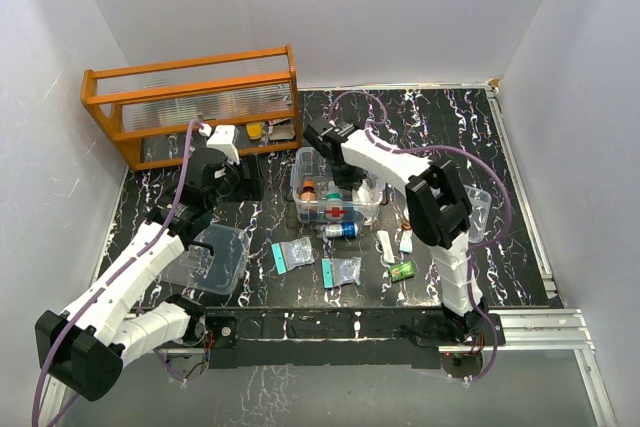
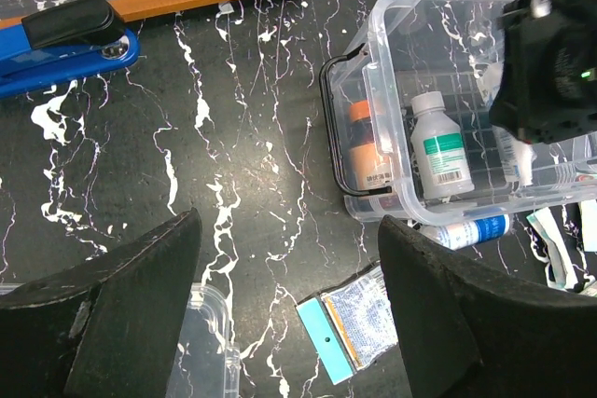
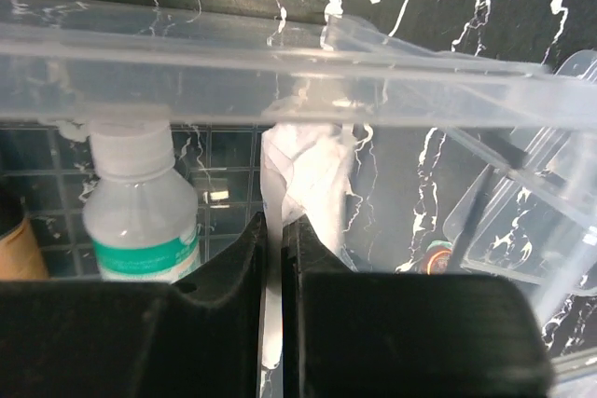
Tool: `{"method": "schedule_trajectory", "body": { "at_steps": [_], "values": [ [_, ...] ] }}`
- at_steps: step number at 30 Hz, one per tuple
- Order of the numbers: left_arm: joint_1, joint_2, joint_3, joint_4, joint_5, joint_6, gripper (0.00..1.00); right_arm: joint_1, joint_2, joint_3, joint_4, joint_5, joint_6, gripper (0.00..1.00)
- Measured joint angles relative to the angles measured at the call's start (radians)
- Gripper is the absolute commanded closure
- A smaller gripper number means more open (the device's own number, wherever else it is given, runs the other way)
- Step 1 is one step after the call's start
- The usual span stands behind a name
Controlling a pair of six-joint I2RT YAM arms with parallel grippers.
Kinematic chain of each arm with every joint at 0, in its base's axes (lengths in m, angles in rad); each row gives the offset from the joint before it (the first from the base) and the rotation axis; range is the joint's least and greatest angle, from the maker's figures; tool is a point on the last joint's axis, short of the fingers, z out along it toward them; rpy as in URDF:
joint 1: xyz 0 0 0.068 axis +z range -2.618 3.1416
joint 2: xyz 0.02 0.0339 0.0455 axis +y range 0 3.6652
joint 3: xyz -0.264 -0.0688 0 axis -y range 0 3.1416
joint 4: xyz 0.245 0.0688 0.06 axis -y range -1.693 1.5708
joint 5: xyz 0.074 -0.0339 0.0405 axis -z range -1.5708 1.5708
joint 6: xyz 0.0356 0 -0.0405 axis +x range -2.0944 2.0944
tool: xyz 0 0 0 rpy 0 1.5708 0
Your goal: Organize the medicine kit
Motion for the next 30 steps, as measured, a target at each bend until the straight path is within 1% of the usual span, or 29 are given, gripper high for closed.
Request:
{"method": "schedule_trajectory", "body": {
  "at_steps": [3,7,10,11,14,20,24,30],
  "values": [
    [0.000,0.000,-0.002,0.000,0.000,0.000,0.25,0.013,0.052,0.013,-0.016,0.021,0.011,0.91],
    [0.000,0.000,-0.002,0.000,-0.001,0.001,0.25,0.023,0.062,0.010,0.000,-0.005,0.016,0.76],
    [0.000,0.000,-0.002,0.000,-0.001,0.002,0.24,0.022,0.053,-0.005,0.032,-0.042,0.020,0.67],
    [0.000,0.000,-0.002,0.000,-0.001,0.002,0.24,0.022,0.052,-0.010,0.037,-0.057,0.023,0.66],
    [0.000,0.000,-0.002,0.000,-0.002,0.004,0.24,0.021,0.050,-0.019,0.055,-0.085,0.032,0.64],
    [0.000,0.000,-0.002,0.000,-0.003,0.004,0.24,0.017,0.008,-0.043,0.088,-0.115,0.056,0.64],
    [0.000,0.000,-0.002,0.000,-0.003,0.004,0.24,0.010,-0.079,-0.079,0.130,-0.123,0.074,0.63],
    [0.000,0.001,-0.002,0.000,0.027,0.008,0.24,-0.005,-0.254,-0.183,0.230,-0.142,0.089,0.58]
  ]
}}
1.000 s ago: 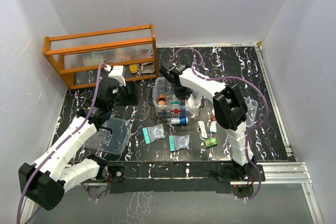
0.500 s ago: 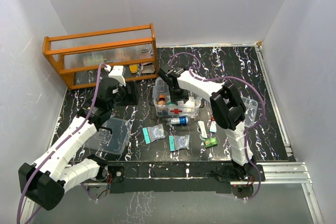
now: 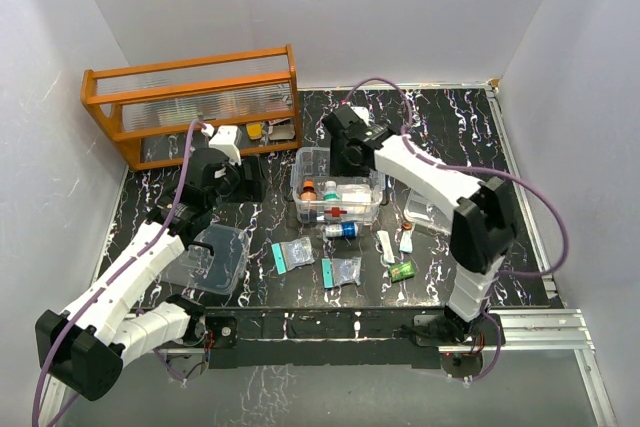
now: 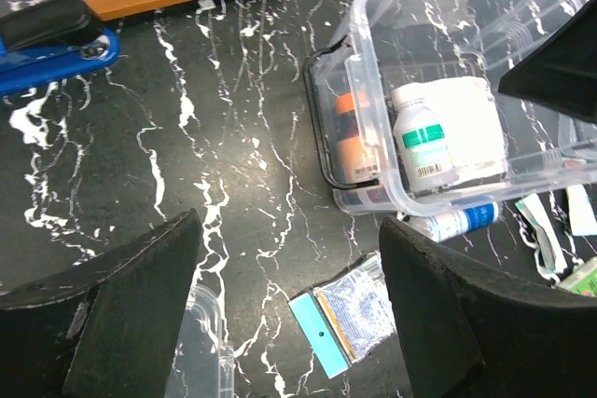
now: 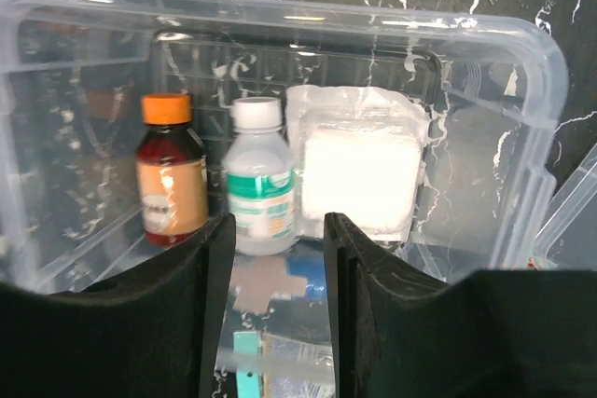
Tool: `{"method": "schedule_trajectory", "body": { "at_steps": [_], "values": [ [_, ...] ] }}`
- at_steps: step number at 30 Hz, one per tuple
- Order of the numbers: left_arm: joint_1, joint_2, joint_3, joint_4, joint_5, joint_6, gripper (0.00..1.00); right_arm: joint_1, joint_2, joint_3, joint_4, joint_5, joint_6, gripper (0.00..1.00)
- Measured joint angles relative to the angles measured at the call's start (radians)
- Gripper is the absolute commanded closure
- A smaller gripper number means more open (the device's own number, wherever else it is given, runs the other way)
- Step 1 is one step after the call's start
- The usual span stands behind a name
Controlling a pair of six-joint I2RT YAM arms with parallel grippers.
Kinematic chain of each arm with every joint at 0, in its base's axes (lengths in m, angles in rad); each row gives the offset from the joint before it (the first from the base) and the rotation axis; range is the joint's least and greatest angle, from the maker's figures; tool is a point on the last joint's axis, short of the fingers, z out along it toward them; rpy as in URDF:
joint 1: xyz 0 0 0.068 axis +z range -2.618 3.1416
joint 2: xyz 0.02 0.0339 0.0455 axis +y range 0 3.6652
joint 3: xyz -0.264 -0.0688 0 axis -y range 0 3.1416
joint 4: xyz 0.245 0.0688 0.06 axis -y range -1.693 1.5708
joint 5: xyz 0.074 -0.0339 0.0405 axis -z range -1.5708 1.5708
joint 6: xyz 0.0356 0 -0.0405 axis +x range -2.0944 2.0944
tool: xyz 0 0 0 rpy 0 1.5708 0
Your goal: Organize the medicine kit
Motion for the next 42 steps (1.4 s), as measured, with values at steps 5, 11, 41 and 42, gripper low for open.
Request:
{"method": "schedule_trajectory", "body": {
  "at_steps": [5,11,41,42],
  "values": [
    [0.000,0.017,0.000,0.000,0.083,0.010,0.25,-0.002,-0.186,-0.135,0.123,-0.020,0.003,0.55],
    [0.000,0.080,-0.017,-0.007,0.183,-0.049,0.34,-0.002,-0.392,-0.307,0.266,-0.021,0.008,0.54],
    [-0.299,0.423,-0.103,-0.109,-0.015,-0.780,0.45,-0.002,-0.684,-0.638,0.489,-0.067,-0.006,0.52],
    [-0.307,0.444,-0.088,-0.118,-0.027,-0.786,0.48,-0.002,-0.687,-0.642,0.492,-0.067,-0.007,0.52]
  ]
}}
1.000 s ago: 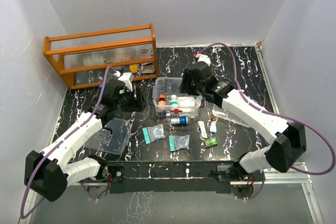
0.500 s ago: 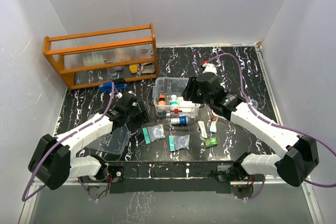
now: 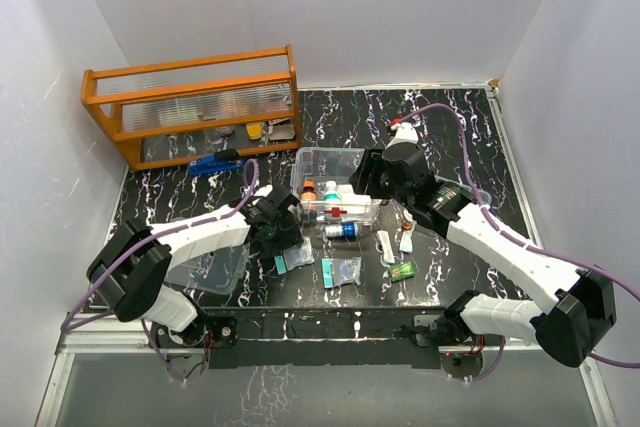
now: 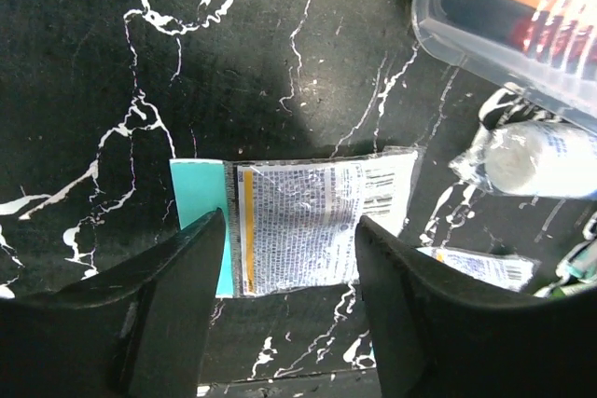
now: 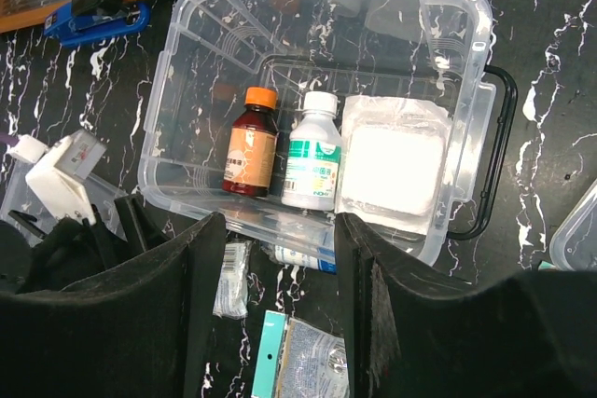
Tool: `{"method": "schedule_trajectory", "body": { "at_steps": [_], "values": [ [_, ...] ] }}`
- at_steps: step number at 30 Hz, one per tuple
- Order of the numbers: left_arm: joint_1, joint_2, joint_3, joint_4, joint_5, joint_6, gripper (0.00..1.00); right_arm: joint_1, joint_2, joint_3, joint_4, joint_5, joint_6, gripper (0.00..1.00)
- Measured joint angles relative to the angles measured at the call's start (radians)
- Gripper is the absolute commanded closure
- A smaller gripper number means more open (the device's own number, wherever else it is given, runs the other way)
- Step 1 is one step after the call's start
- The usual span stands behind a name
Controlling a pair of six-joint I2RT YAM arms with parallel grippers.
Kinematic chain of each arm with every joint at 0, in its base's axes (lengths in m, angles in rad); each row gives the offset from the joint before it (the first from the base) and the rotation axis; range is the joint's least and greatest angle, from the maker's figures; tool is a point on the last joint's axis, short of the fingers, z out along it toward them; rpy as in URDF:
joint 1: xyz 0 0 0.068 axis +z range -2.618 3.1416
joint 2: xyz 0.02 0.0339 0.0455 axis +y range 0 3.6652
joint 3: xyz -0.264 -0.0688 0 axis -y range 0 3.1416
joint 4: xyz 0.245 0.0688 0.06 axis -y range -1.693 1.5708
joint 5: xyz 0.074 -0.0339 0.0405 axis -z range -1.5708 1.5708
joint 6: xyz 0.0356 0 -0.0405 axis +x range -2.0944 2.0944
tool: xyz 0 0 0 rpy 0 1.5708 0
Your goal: Organize the medicine kit
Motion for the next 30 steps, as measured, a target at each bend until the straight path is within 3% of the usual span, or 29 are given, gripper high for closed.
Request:
{"method": "schedule_trajectory", "body": {
  "at_steps": [6,17,25,30],
  "values": [
    [-0.026,0.050,0.033,-0.042,-0.056,-0.032,0.59,0.000,-0.002,-0.002,0.010,0.000,-0.003,0.52],
    [-0.044,0.061,0.050,-0.082,-0.078,-0.002,0.55,0.000,-0.002,-0.010,0.016,0.002,0.010,0.53],
    [-0.064,0.070,0.055,-0.077,-0.079,0.023,0.79,0.000,-0.003,-0.018,0.016,0.009,0.026,0.53],
    [-0.067,0.070,0.055,-0.076,-0.084,0.030,0.89,0.000,-0.003,-0.018,0.016,0.011,0.032,0.53]
  ]
}}
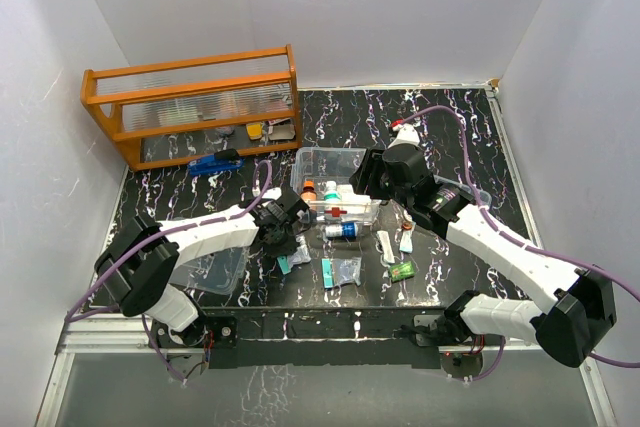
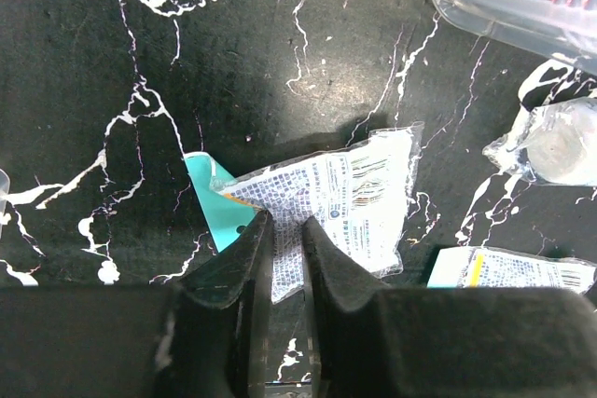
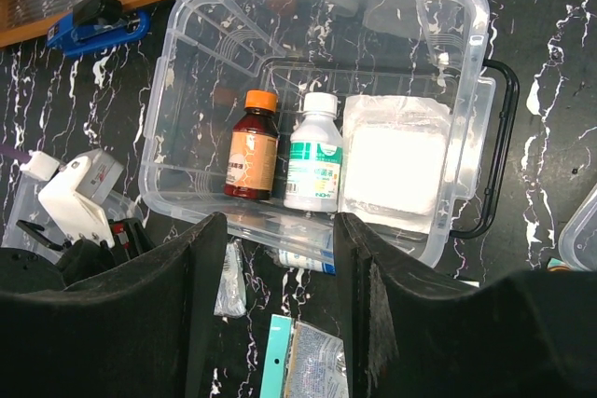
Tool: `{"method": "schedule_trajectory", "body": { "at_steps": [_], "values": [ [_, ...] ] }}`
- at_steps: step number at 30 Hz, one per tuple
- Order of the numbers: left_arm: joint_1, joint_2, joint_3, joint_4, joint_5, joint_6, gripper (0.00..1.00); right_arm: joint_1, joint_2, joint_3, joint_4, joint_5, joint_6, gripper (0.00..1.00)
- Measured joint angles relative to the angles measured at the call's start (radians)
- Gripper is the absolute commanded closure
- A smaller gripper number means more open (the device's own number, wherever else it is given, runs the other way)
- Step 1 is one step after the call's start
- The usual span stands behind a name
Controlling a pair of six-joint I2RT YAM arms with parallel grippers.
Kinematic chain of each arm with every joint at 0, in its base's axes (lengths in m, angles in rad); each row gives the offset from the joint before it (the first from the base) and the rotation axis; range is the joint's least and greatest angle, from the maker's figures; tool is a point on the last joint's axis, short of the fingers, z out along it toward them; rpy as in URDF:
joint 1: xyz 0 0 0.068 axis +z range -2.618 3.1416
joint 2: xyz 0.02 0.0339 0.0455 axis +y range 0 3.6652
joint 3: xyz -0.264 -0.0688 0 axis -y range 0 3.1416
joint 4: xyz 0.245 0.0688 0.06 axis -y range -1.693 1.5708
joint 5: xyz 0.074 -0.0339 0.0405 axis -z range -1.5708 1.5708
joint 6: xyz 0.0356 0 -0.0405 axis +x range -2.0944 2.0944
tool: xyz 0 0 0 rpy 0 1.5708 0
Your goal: Organize the medicine kit
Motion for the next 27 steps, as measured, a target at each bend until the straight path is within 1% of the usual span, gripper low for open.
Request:
{"method": "schedule_trajectory", "body": {
  "at_steps": [5,16,22,27],
  "values": [
    [-0.005,-0.002,-0.003,0.010,-0.012,0.016,0.95,0.000,0.000,0.000,0.000,0.000,0.006,0.53],
    [-0.005,-0.089,-0.079,0.065,-0.042,0.091,0.98,0.000,-0.001,-0.018,0.022,-0.020,0.013,0.54],
    [-0.005,-0.247,-0.098,0.045,-0.087,0.107,0.98,0.000,-0.007,-0.032,0.069,-0.112,0.011,0.53],
    [-0.004,-0.408,-0.096,-0.010,-0.183,0.103,0.98,0.000,-0.012,-0.032,0.147,-0.241,0.009,0.49]
  ]
}}
